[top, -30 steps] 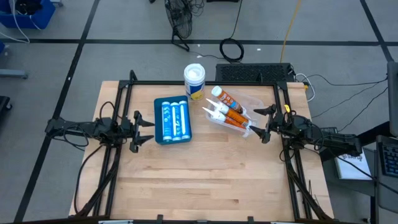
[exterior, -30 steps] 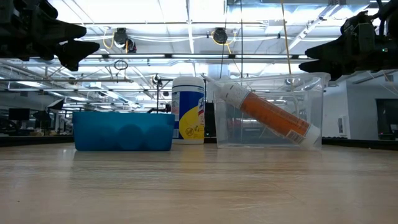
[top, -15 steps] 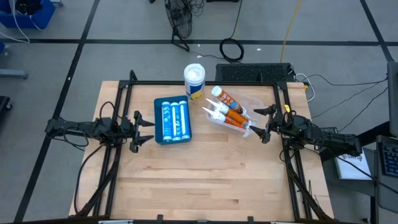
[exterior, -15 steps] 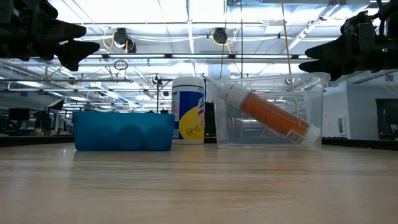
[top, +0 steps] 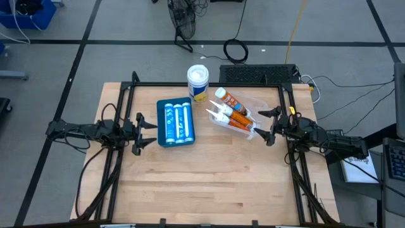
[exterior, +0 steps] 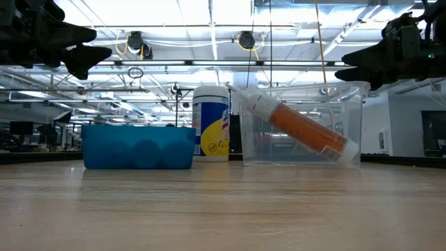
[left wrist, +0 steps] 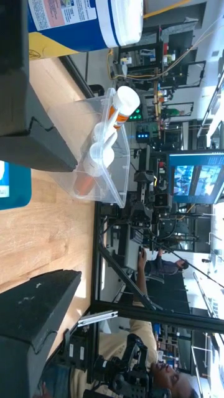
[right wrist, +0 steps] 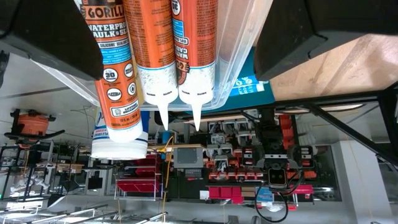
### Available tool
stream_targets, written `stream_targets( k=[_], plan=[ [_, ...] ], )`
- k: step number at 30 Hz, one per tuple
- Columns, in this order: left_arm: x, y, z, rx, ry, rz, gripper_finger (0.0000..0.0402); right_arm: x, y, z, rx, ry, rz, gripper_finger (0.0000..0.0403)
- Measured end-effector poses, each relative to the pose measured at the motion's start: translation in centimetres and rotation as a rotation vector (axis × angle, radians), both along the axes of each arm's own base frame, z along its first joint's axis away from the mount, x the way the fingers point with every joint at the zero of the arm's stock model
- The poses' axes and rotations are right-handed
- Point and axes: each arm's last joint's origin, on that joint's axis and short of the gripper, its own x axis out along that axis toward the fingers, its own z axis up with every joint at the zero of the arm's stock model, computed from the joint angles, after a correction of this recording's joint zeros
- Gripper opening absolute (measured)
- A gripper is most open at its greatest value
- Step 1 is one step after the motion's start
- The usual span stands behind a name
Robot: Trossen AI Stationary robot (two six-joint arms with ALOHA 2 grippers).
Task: Pick & place silicon tubes, Sealant and Lysol wipes
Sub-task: Return to Home Position
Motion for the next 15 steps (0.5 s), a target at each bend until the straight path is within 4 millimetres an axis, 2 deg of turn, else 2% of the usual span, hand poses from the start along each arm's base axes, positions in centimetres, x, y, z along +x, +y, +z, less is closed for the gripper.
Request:
stream_targets(
  k=[9, 15],
  plan=[
    [0.00, 0.00, 0.00, 0.000, 0.000, 0.000, 0.0258, 0.00, 0.00, 0.00, 0.000, 0.000, 0.000, 0.0391],
    [0.00, 0.00, 0.00, 0.000, 0.000, 0.000, 0.0266, 0.00, 0.00, 0.00, 0.000, 0.000, 0.000, 0.0391]
  ],
)
